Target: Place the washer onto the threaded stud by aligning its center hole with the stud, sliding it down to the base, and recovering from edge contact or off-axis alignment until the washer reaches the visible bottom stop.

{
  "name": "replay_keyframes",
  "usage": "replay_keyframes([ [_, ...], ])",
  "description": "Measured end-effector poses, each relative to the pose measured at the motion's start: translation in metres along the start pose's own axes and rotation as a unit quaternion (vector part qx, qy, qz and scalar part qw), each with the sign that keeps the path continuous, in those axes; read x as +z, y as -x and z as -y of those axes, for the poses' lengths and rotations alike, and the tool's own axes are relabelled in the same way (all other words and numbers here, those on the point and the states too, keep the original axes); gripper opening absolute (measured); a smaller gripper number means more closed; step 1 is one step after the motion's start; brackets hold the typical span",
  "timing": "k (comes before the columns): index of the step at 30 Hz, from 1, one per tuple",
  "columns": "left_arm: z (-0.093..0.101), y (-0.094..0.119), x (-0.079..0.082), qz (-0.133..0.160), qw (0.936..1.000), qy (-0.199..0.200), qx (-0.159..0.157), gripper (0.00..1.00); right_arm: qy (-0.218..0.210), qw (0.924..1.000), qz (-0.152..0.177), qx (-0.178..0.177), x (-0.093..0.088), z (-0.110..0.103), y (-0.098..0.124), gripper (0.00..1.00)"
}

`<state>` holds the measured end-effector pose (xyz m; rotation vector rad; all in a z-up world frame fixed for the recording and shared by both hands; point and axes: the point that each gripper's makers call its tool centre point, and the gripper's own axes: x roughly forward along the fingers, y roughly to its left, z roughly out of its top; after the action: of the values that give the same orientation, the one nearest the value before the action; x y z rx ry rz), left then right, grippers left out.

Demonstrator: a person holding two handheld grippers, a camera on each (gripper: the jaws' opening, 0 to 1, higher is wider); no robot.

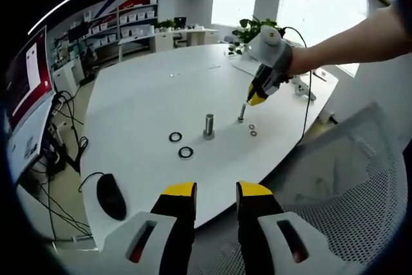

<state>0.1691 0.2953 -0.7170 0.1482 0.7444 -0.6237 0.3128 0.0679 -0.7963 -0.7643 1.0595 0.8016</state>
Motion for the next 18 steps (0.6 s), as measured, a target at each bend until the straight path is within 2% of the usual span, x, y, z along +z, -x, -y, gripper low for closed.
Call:
replay_keyframes([
  [4,-0.001,0.0,0.0,0.001,1.0,0.001,0.002,0.22,0.025,0.9996,-0.002,-0.009,0.003,0.001,-0.003,0.14],
  [18,-0.001,0.0,0.0,0.002,1.0,0.001,0.003,0.22,0.021,0.9997,-0.013,-0.004,0.001,0.002,-0.014,0.14],
])
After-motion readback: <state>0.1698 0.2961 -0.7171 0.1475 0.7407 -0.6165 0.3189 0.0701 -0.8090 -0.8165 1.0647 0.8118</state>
